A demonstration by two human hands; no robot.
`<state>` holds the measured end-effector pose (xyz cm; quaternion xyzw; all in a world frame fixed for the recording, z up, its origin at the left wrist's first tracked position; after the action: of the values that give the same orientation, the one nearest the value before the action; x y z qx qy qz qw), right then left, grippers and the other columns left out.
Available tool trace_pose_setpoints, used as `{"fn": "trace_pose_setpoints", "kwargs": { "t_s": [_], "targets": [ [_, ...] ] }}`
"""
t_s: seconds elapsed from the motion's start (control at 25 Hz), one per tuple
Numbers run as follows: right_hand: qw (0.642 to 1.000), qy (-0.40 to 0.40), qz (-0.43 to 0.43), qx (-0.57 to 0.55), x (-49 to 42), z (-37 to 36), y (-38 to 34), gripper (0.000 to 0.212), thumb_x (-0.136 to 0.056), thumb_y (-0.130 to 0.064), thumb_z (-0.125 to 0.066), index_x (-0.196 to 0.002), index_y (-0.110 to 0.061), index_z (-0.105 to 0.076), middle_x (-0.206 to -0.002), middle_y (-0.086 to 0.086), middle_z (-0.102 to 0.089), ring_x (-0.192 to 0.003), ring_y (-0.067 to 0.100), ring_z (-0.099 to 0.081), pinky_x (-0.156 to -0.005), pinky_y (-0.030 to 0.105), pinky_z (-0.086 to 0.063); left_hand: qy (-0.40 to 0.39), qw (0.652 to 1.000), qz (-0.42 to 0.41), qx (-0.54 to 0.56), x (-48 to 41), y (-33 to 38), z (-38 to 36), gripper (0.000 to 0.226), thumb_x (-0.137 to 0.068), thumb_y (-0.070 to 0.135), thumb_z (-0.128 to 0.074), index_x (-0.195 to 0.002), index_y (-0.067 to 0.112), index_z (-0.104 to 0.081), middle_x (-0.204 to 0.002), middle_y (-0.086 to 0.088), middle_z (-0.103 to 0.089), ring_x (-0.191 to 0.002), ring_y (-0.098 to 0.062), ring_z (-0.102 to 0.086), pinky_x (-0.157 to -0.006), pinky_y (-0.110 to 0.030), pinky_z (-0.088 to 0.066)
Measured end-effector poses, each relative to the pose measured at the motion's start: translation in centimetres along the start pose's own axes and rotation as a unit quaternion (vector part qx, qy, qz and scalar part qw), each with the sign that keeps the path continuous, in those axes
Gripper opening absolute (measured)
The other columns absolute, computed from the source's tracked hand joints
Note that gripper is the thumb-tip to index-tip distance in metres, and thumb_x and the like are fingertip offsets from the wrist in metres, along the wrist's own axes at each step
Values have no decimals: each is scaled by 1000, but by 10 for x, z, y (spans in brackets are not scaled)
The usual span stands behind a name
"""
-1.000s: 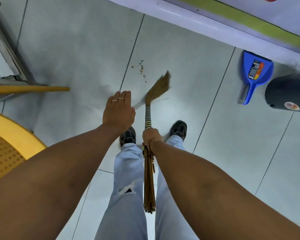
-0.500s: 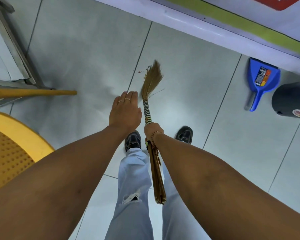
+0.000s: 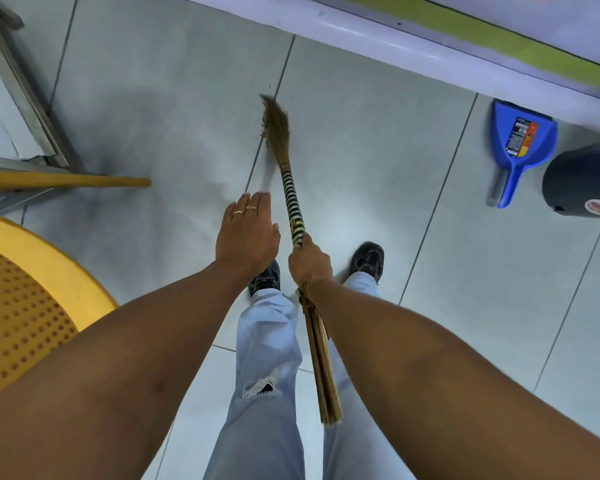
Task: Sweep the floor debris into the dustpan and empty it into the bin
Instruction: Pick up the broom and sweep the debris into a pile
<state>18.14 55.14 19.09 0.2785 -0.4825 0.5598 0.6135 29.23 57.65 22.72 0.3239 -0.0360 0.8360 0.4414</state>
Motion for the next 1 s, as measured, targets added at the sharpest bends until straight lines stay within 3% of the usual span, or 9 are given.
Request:
{"fn": "trace_pose_setpoints", "kwargs": {
  "t_s": [0.24, 0.52, 0.72, 0.88, 1.0],
  "targets": [
    [997, 57, 14, -51, 34, 34, 46, 50, -102, -27, -25, -151, -26, -17, -118, 21, -64, -104, 38, -60, -85, 37, -47, -2, 1000, -28, -1, 17, 34, 0, 55, -94, 22, -42, -143, 3, -25, -150, -16, -36, -142, -31, -26, -119, -42, -20],
    [992, 64, 26, -101, 19, 104, 69, 49, -99, -34, -30, -148, -30, -25, -117, 19, -64, -104, 38, -60, -90, 41, -51, -1, 997, -72, -38, 2, 111, 8, 56, -95, 22, -42, -144, 3, -24, -150, -16, -35, -142, -31, -25, -119, -42, -19],
    [992, 57, 32, -106, -4, 187, 107, 44, -96, -39, -41, -136, -20, -39, -111, 16, -65, -84, 28, -55, -72, 32, -43, 12, 996, -74, -42, -21, 197, 0, 55, -93, 22, -47, -141, 2, -29, -146, -18, -41, -139, -33, -32, -117, -43, -25],
    [994, 42, 9, -103, -32, 252, 143, 41, -98, -36, -39, -129, -10, -44, -120, 17, -61, -97, 32, -58, -75, 33, -43, 13, 997, -72, -38, -48, 268, -15, 56, -93, 22, -47, -142, 2, -29, -147, -18, -40, -139, -33, -32, -117, -42, -24],
    [990, 28, -17, -138, -58, 301, 175, 43, -97, -26, -43, -132, -2, -34, -130, 20, -53, -114, 35, -56, -90, 39, -46, 2, 995, -89, -54, -74, 322, -26, 56, -91, 20, -49, -140, 0, -30, -143, -22, -43, -137, -35, -35, -115, -44, -27]
  ]
}}
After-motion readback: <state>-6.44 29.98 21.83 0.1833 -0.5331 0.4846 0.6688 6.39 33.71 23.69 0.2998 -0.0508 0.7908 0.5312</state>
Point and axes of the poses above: each hand's wrist, its own x-axis away from the middle knuckle, its own z-axis out of the back of the hand, y = z × x, the point moved 4 cm from there along -x, towards the middle knuckle
